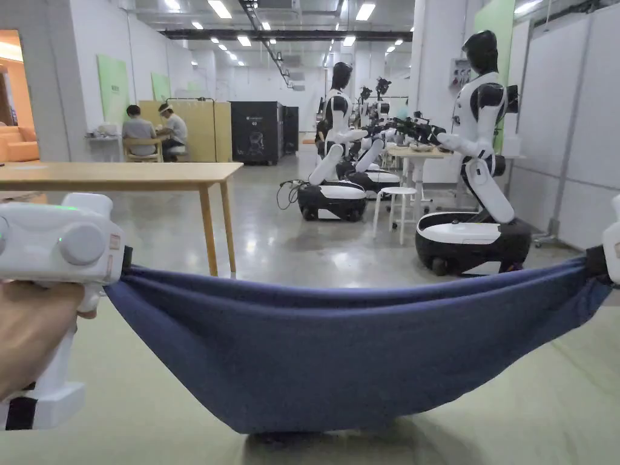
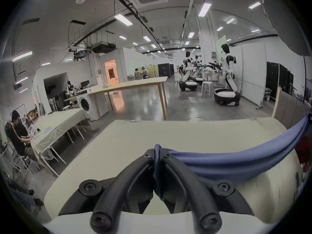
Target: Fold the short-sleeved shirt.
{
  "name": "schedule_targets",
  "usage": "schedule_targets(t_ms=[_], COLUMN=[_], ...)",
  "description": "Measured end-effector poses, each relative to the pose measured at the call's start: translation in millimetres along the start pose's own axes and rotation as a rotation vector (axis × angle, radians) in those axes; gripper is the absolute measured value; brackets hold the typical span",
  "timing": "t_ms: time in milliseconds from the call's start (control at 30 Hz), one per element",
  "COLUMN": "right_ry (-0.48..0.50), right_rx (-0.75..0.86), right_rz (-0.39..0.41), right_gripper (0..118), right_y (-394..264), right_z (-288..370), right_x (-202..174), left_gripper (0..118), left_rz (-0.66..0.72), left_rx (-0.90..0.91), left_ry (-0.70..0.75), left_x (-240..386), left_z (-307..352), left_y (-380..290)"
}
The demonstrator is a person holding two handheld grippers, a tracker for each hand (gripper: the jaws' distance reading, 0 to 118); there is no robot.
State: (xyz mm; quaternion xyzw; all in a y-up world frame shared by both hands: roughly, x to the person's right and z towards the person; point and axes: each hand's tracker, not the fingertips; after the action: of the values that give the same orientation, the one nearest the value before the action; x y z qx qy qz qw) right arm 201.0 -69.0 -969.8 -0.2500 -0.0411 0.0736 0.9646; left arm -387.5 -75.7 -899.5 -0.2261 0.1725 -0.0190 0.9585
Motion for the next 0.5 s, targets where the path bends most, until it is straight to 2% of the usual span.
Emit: schedule_targets(t_ms=[200, 367, 500], right_ry=[0.061, 0.093, 0.123], right_rx=[-0.102, -0.139, -0.137], right_rz=[-0.039, -0.018, -0.058], right_gripper=[5, 5, 5], right_y=[-115.2, -190.5, -236.1], right_z=[31.2, 93.2, 150.1], right_x=[9.3, 16.4, 27.7], left_gripper=[3, 3, 3], left_rz=[-0.028, -0.042, -0.015], left_rx=[-0.082, -0.156, -0.154], left_ry=[-0.057, -0.101, -0.123], left_x=[-9.4, -26.6, -45.5], left_z=[30.2, 76.5, 116.9], left_y=[-92.8, -161.2, -206.3])
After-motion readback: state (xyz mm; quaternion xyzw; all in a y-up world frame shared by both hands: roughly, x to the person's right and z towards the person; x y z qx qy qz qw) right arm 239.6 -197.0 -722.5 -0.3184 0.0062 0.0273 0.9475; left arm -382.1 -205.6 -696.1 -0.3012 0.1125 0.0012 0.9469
